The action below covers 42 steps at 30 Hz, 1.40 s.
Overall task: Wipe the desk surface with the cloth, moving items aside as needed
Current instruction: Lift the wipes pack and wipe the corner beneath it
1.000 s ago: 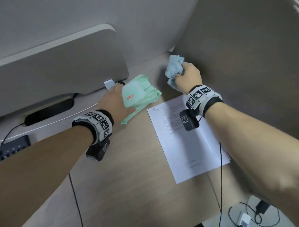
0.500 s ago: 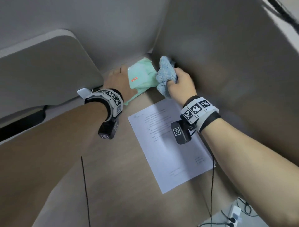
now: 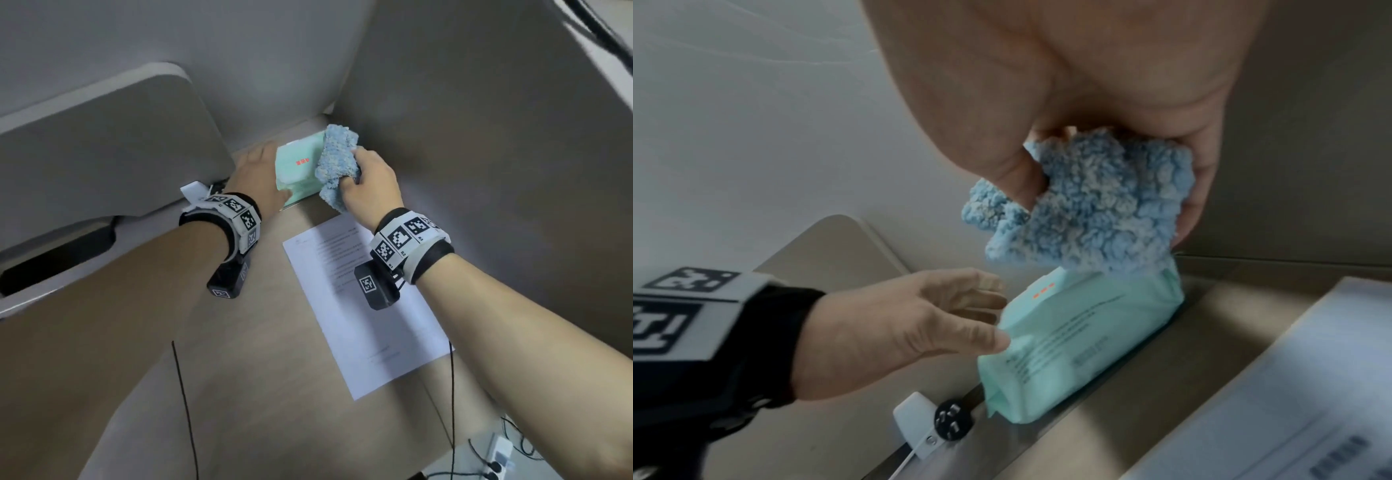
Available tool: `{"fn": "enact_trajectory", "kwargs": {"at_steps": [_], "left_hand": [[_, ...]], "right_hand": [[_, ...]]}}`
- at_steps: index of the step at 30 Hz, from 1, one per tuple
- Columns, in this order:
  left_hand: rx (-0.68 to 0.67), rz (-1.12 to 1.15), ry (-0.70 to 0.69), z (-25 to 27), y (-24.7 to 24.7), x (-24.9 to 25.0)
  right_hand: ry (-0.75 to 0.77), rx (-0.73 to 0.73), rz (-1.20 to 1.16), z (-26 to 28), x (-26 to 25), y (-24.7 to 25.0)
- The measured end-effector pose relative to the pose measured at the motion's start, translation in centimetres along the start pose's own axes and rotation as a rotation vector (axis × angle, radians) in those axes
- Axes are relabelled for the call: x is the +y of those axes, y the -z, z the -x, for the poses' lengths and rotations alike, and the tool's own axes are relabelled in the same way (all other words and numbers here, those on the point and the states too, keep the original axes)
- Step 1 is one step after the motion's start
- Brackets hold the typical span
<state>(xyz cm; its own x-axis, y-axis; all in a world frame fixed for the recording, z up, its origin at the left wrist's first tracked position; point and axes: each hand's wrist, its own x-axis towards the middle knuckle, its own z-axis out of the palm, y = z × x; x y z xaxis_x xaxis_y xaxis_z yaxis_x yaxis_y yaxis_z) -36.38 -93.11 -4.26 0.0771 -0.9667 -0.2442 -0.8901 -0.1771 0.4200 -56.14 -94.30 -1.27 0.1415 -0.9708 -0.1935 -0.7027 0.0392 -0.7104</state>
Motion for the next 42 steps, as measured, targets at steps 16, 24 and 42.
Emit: {"fn": "enact_trajectory", "kwargs": {"at_steps": [16,24,42], "left_hand": [[-0.219,-0.212,0.469,20.2,1.5,-20.4],[-0.209,-0.161,0.446,23.5,0.5,-23.8],[-0.194,-0.136,0.400,25.2,0.3,-23.5]], "right_hand": [[0.309,-0.479,0.757,9.0,-5.4,-17.5],[0.577,-0.632,0.891,13.2,-4.8,-19.6],[0.319,-0.421,0.802,14.8,-0.1,-19.8]]}}
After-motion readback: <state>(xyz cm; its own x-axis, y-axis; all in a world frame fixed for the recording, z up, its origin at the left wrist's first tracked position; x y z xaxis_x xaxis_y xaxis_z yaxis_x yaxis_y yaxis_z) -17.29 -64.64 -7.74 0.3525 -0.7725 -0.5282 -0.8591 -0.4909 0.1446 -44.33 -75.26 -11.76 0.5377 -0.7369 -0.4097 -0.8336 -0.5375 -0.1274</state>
